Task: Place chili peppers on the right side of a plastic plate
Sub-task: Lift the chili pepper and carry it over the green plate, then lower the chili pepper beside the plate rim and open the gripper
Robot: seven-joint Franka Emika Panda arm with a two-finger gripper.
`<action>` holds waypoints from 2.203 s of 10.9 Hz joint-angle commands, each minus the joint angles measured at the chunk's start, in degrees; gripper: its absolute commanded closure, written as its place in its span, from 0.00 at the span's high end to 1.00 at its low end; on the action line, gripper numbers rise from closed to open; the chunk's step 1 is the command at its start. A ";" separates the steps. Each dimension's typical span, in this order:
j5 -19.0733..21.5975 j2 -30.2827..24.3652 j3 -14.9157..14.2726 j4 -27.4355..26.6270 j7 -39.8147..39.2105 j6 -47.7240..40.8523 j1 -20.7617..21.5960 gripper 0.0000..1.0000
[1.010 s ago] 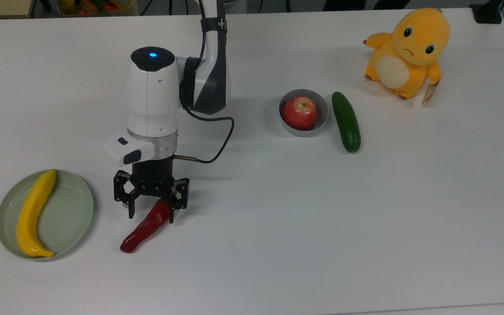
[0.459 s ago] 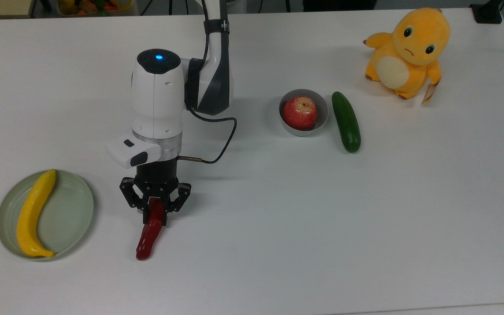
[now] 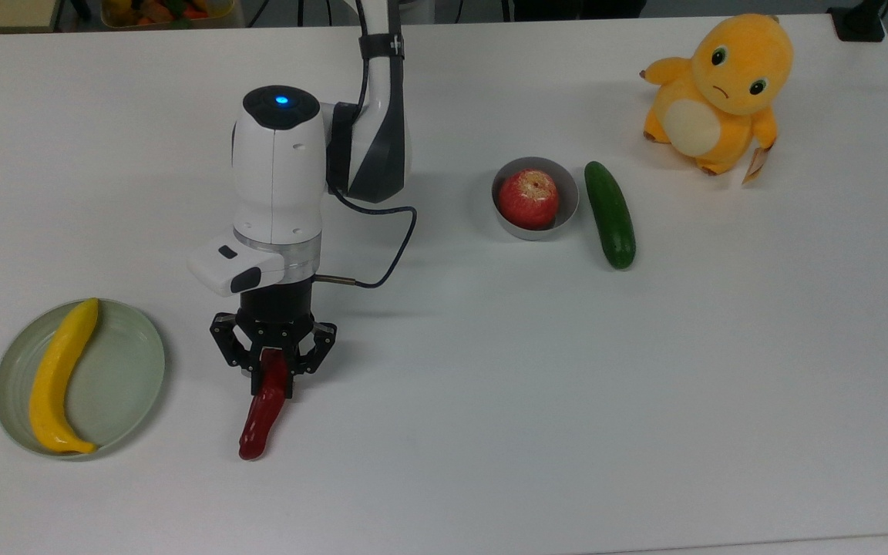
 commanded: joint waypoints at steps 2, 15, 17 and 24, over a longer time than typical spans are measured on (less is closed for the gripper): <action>-0.17 -4.47 -0.73 -0.58 1.48 0.01 0.48 0.00; -0.26 -5.56 11.58 8.28 -12.65 -3.95 -24.03 0.00; -0.35 -1.95 13.32 11.62 -16.95 -3.77 -27.10 0.00; -0.44 5.53 18.26 14.54 -36.47 -3.16 -35.29 0.00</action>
